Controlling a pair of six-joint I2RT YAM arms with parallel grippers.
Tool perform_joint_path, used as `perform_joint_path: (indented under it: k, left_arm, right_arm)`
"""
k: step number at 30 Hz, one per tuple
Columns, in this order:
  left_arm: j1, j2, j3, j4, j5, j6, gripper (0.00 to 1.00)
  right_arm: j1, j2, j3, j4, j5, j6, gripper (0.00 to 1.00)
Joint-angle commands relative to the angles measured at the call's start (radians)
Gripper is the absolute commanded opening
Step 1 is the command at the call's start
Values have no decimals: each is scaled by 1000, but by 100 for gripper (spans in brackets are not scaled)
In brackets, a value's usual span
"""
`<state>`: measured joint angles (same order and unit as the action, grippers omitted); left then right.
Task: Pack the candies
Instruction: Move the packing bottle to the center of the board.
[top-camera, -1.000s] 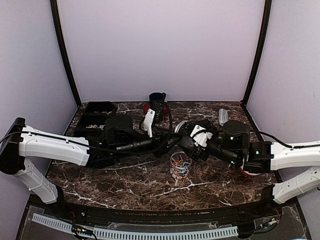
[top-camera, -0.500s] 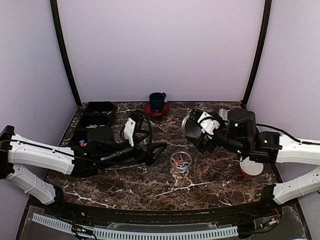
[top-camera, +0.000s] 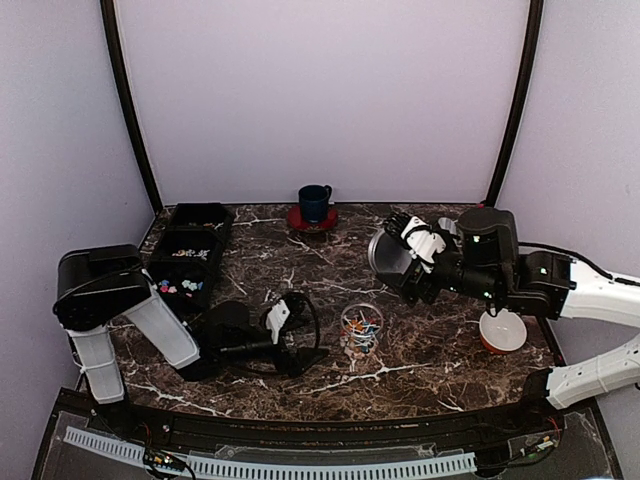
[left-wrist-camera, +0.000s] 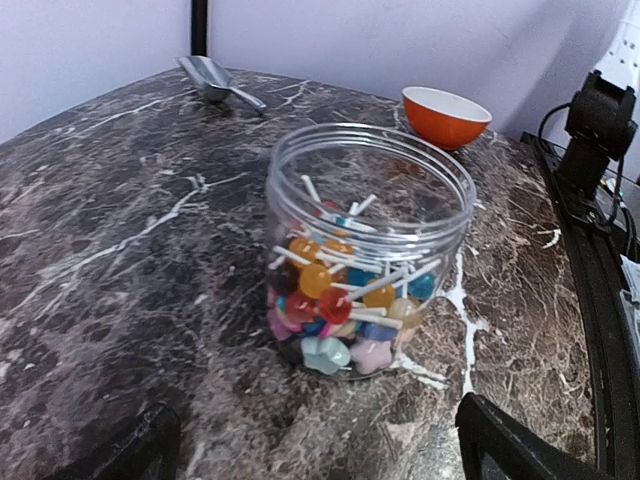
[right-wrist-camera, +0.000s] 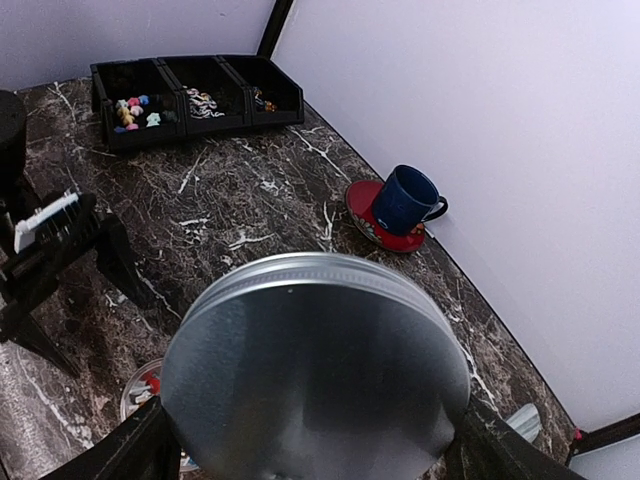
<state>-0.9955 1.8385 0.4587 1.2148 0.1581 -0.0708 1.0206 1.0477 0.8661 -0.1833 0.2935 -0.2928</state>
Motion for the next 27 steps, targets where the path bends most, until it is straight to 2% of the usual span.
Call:
perform_joint_path:
  k: [1,6,16,27]
  left_arm:
    - [3,110,87,193,154,67,99]
    - [6,216,158,213,205,90,99]
    - [11,315,247,159,258,123,99]
    - [17,423,297,226,237,87,99]
  right_arm:
    - [-7,-28,37,-18,-19,36,74]
    - [-9,-41,48,-41,-19,49,73]
    - [-8,-9,103,-120,-54,61,73]
    - [-8,73,211,-287,-109,57,73]
